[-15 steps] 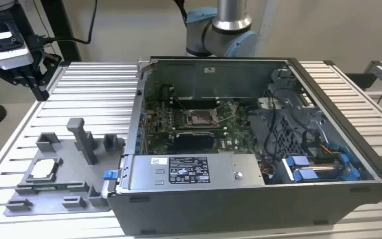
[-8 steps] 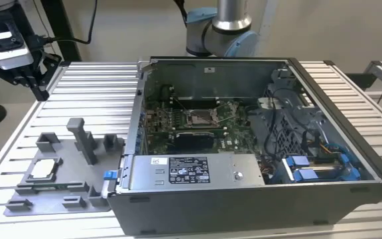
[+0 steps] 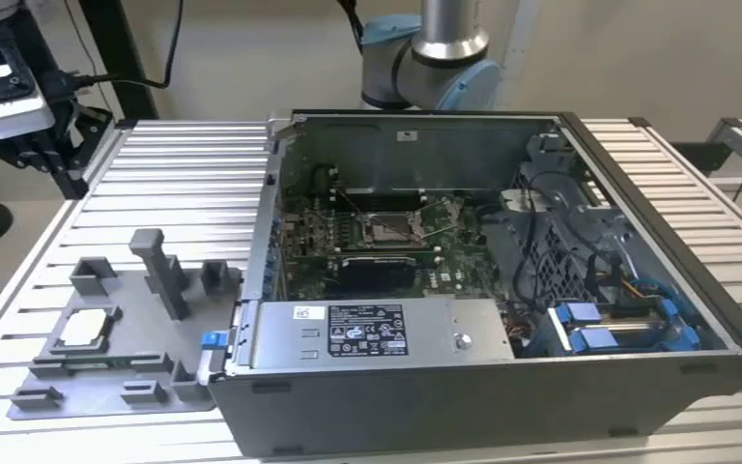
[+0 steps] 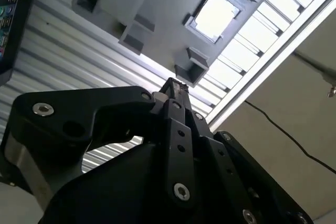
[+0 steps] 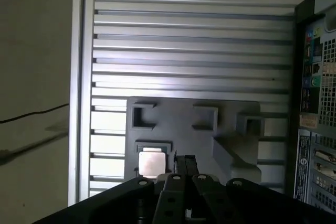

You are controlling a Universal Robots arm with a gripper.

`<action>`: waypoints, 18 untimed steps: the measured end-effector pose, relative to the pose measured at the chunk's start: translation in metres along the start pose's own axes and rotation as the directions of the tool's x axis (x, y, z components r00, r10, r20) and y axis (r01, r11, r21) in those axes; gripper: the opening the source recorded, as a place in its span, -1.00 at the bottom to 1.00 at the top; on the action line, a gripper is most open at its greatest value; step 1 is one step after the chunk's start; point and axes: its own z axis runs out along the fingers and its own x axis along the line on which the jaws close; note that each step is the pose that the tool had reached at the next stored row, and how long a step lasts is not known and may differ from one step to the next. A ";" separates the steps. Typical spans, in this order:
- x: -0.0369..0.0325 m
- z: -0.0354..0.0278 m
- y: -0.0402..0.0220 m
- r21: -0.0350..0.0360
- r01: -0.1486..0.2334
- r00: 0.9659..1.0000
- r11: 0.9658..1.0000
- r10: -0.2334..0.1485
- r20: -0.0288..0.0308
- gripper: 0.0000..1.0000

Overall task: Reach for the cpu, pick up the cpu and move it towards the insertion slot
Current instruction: 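Reach for the cpu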

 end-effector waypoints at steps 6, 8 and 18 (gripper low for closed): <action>0.0092 -0.0002 -0.0126 0.000 0.000 1.000 1.000 0.000 0.000 -1.00; 0.0127 -0.0004 -0.0168 0.000 0.000 1.000 1.000 0.000 0.000 -1.00; 0.0220 -0.0001 -0.0324 0.000 0.000 1.000 1.000 0.000 0.000 -1.00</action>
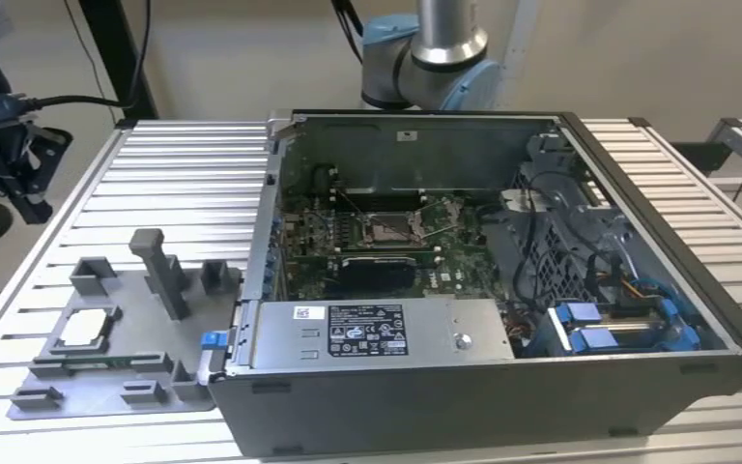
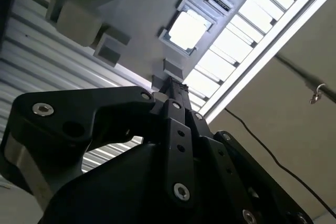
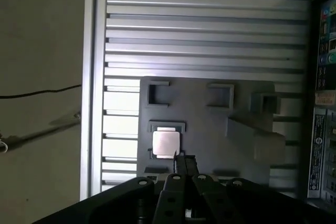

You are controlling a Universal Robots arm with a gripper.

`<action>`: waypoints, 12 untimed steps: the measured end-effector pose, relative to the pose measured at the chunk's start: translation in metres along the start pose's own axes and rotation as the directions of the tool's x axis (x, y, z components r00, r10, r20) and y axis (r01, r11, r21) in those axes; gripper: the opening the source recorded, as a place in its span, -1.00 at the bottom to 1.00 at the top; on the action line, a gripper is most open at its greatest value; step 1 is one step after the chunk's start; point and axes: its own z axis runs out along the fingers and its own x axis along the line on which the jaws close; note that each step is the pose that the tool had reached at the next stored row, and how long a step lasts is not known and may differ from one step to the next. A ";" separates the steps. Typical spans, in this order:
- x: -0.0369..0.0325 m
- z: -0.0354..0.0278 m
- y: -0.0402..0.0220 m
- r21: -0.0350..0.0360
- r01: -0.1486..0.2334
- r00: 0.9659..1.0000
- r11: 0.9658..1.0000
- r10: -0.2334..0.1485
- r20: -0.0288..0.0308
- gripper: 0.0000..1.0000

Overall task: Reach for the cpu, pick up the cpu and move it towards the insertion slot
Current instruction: 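Reach for the cpu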

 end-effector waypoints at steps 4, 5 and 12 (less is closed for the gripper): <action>0.0017 0.0004 -0.0021 0.000 0.000 1.000 1.000 0.000 0.000 -1.00; 0.0017 0.0003 -0.0021 0.000 0.000 1.000 1.000 0.000 0.000 -1.00; 0.0017 0.0003 -0.0022 0.000 0.000 1.000 1.000 0.000 0.000 -1.00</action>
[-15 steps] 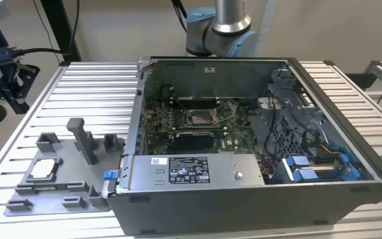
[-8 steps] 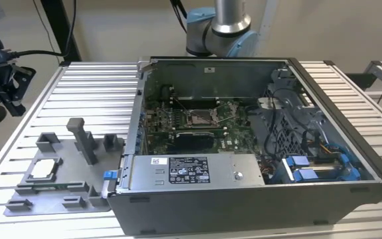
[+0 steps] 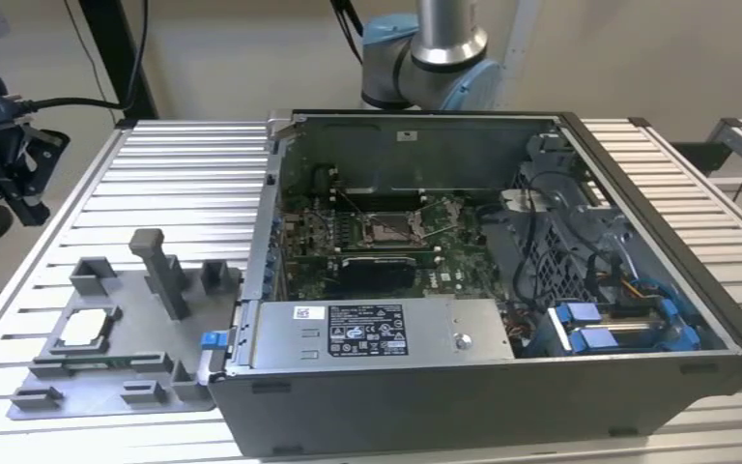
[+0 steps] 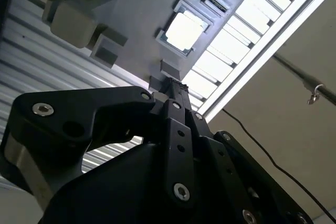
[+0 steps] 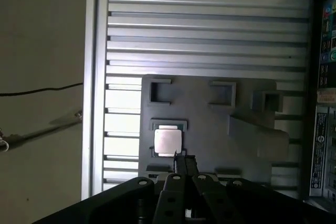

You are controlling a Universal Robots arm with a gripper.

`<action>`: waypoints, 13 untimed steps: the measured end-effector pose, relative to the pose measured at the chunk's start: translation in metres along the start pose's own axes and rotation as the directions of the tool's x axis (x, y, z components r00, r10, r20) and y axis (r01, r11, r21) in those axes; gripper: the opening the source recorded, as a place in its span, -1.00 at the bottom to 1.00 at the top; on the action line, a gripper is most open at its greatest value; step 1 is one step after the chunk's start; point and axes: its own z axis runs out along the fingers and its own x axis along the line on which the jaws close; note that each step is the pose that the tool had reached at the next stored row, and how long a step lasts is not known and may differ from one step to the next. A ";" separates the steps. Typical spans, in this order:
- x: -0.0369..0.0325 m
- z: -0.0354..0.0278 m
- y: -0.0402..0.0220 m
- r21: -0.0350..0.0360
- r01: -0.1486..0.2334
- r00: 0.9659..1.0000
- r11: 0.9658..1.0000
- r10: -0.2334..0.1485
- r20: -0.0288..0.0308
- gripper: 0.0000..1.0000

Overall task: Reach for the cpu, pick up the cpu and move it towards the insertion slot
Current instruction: 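Reach for the cpu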

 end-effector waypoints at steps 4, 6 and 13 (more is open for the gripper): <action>0.0000 0.0000 0.0000 0.000 0.000 1.000 1.000 0.000 0.000 -1.00; 0.0000 0.0000 0.0000 0.000 0.000 1.000 1.000 0.000 0.000 1.00; 0.0000 0.0000 0.0000 0.000 0.000 1.000 1.000 0.000 -0.001 1.00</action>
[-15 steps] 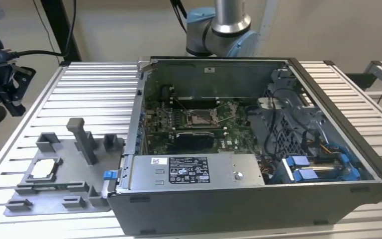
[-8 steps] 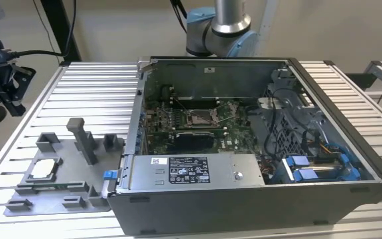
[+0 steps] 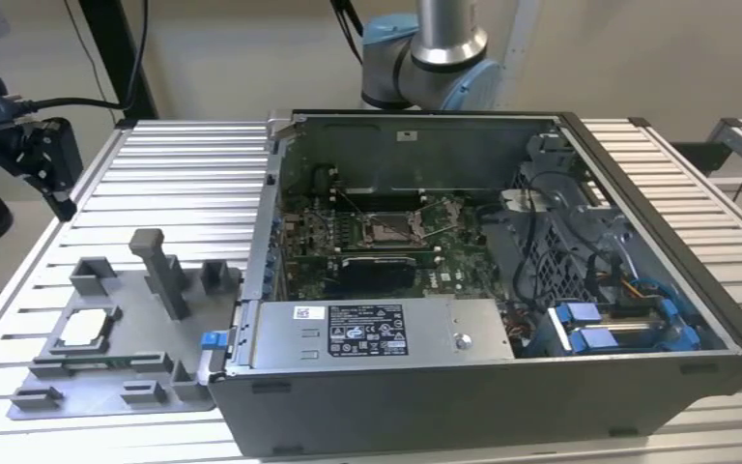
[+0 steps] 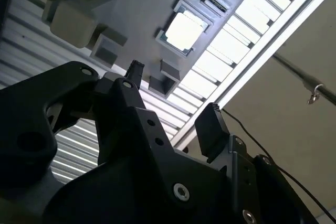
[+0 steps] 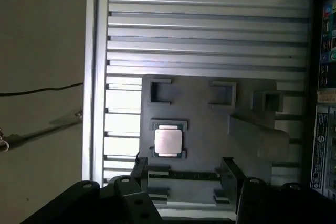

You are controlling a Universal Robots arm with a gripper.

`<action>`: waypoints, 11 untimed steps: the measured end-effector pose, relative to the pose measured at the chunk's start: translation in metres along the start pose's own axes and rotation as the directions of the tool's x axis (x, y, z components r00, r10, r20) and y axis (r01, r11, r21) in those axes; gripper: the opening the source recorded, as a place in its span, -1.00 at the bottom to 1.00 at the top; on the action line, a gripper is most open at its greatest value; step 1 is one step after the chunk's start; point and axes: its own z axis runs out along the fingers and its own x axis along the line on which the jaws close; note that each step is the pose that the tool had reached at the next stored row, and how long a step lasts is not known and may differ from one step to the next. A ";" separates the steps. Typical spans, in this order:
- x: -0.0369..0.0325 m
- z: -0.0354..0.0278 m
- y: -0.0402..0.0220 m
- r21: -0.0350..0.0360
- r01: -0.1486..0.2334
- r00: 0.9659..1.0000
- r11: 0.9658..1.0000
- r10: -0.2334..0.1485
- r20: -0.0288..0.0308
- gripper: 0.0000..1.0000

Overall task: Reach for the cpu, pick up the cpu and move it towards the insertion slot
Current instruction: 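Reach for the cpu, then pick up the cpu and move it towards the insertion slot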

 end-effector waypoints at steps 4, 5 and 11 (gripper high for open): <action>0.0000 0.0011 0.0000 0.000 0.000 1.000 1.000 0.000 0.000 1.00; 0.0000 0.0018 0.0000 0.000 0.000 1.000 1.000 0.000 0.000 1.00; 0.0000 0.0030 -0.0001 0.000 0.000 1.000 1.000 0.000 0.000 1.00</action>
